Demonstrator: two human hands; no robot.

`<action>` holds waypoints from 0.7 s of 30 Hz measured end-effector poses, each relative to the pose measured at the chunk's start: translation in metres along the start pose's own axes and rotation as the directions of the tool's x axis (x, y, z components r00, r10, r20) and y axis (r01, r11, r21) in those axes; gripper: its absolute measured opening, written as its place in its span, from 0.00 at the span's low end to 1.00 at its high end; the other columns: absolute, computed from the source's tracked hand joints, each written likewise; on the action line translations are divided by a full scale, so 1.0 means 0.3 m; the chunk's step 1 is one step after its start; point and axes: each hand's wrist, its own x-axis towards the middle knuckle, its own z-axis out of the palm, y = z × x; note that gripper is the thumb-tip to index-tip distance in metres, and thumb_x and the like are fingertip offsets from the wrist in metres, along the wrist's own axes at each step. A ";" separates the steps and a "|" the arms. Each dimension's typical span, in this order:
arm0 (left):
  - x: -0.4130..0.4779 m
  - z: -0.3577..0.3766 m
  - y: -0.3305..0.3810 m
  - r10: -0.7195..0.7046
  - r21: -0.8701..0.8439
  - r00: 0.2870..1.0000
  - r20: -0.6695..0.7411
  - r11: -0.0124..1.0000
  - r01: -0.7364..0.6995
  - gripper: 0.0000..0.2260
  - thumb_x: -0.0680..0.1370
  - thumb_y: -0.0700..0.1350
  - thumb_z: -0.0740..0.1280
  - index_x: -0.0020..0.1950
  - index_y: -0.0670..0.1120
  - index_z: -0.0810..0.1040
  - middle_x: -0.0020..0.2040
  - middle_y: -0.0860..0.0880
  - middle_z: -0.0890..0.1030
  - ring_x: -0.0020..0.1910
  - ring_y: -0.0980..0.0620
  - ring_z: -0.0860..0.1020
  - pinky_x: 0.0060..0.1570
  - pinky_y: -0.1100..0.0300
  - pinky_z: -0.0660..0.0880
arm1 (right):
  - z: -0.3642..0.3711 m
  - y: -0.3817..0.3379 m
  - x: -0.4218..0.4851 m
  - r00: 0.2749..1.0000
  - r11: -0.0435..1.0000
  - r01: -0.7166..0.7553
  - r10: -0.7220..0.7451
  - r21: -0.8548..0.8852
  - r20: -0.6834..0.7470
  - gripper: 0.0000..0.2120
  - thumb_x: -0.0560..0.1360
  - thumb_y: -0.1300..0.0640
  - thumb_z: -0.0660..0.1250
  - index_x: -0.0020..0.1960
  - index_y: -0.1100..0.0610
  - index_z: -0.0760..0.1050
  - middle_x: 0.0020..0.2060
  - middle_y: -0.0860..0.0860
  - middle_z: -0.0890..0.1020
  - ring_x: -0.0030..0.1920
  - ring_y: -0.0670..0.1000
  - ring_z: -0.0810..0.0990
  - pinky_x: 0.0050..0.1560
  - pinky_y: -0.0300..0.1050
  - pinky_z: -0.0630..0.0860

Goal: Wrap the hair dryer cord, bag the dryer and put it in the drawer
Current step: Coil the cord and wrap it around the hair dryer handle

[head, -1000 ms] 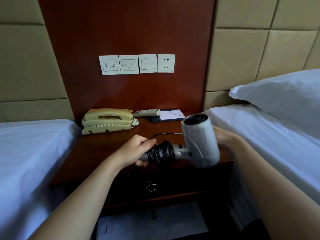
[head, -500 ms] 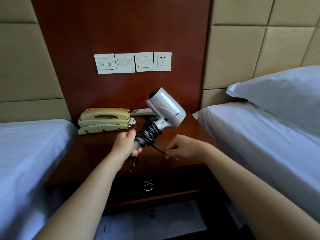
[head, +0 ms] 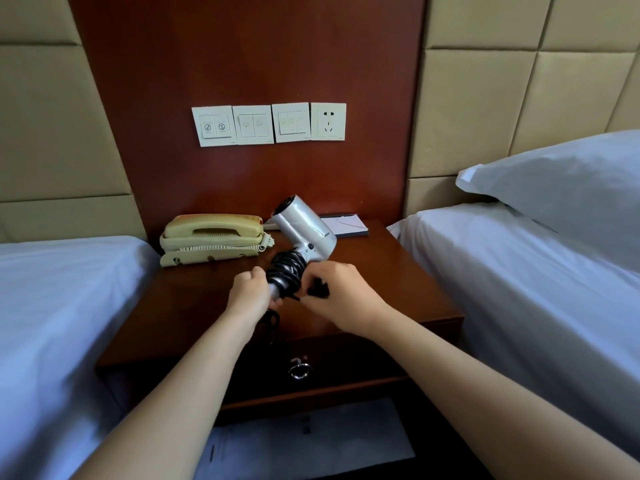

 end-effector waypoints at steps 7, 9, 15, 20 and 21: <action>0.016 0.029 -0.058 -0.037 0.059 0.993 0.109 0.998 0.030 0.19 0.78 0.45 0.51 0.54 0.34 0.76 0.40 0.37 0.82 0.28 0.46 0.75 0.34 0.58 0.70 | 0.049 0.042 -0.005 0.955 0.830 -0.242 0.295 0.502 -0.028 0.08 0.72 0.60 0.71 0.47 0.54 0.72 0.35 0.49 0.80 0.32 0.49 0.82 0.41 0.48 0.77; 0.022 0.027 -0.072 -0.054 0.061 0.990 0.128 0.997 0.046 0.20 0.76 0.47 0.51 0.55 0.36 0.76 0.45 0.35 0.82 0.32 0.44 0.78 0.38 0.56 0.74 | 0.067 0.055 -0.007 0.948 0.798 -0.255 0.316 0.546 -0.019 0.06 0.73 0.59 0.70 0.48 0.54 0.74 0.36 0.50 0.81 0.33 0.51 0.82 0.41 0.45 0.76; 0.023 0.007 -0.061 0.012 -0.037 0.954 0.298 0.999 0.000 0.14 0.80 0.40 0.53 0.41 0.42 0.76 0.38 0.39 0.79 0.32 0.45 0.79 0.37 0.54 0.77 | 0.107 0.042 -0.009 0.974 0.894 -0.183 0.221 0.409 -0.048 0.11 0.76 0.59 0.65 0.58 0.57 0.76 0.39 0.52 0.79 0.37 0.53 0.81 0.39 0.38 0.78; 0.014 -0.049 -0.037 0.020 -0.077 0.907 0.420 0.997 0.014 0.12 0.82 0.40 0.53 0.45 0.47 0.74 0.40 0.44 0.78 0.32 0.50 0.77 0.31 0.61 0.72 | 0.144 0.052 0.009 0.972 0.933 -0.203 0.229 0.298 -0.053 0.16 0.78 0.54 0.62 0.65 0.51 0.72 0.41 0.47 0.76 0.48 0.56 0.79 0.54 0.54 0.76; 0.011 -0.071 -0.031 0.001 -0.070 0.892 0.452 0.997 0.035 0.11 0.82 0.40 0.53 0.49 0.47 0.74 0.41 0.44 0.79 0.33 0.51 0.78 0.33 0.60 0.73 | 0.147 0.056 0.014 0.969 0.935 -0.217 0.241 0.280 -0.052 0.16 0.78 0.52 0.61 0.66 0.50 0.71 0.43 0.48 0.77 0.50 0.55 0.79 0.54 0.52 0.75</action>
